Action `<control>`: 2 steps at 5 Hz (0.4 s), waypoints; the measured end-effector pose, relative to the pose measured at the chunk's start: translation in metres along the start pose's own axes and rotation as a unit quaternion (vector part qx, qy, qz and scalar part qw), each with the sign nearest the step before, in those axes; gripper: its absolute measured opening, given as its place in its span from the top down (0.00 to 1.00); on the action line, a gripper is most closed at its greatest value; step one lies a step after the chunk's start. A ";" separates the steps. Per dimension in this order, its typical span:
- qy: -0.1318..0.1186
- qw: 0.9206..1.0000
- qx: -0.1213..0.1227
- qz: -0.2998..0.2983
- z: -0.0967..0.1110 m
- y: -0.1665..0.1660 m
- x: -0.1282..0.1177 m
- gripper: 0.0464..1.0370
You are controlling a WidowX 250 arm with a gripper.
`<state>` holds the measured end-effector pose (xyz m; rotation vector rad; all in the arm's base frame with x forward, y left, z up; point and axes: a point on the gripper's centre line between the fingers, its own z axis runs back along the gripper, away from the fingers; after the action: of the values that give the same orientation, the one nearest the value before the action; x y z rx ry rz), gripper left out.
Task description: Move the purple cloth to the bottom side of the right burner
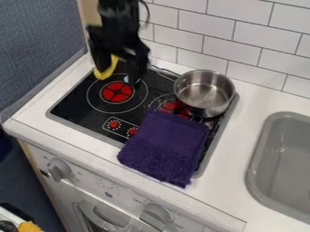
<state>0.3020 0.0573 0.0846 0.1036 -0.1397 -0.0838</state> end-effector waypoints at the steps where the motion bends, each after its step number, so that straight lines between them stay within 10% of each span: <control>1: 0.010 0.999 0.002 -0.031 -0.012 -0.043 -0.011 0.04; 2: 0.009 0.999 0.000 -0.044 -0.023 -0.071 -0.017 0.04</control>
<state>0.2832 -0.0093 0.0524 0.1105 -0.1170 -0.1704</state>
